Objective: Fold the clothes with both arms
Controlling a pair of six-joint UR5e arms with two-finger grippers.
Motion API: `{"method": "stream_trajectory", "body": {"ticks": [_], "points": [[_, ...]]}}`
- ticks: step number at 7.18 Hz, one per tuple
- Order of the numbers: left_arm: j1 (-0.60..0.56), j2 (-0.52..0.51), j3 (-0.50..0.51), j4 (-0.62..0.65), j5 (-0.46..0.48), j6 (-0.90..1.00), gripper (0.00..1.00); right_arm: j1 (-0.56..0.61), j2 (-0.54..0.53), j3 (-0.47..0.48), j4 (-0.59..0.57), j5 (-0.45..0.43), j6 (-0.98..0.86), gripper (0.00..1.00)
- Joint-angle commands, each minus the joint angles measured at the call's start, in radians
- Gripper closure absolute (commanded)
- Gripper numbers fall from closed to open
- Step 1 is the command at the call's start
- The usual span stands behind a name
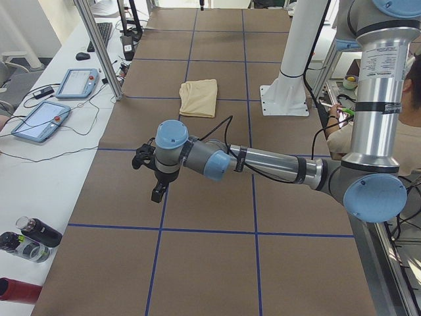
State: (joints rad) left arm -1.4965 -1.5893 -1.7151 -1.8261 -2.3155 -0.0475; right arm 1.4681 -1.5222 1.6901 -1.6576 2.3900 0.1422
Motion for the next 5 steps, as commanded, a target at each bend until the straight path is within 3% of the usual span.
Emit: {"method": "stream_trajectory", "body": {"ticks": [1, 5], "points": [[-0.001, 0.002, -0.004, -0.001, 0.001, 0.000, 0.00, 0.000, 0.005, -0.023, 0.001, -0.002, 0.004, 0.00], [-0.001, -0.001, -0.041, -0.002, -0.002, 0.000, 0.00, 0.000, 0.013, -0.010, 0.001, -0.002, 0.004, 0.00]]}}
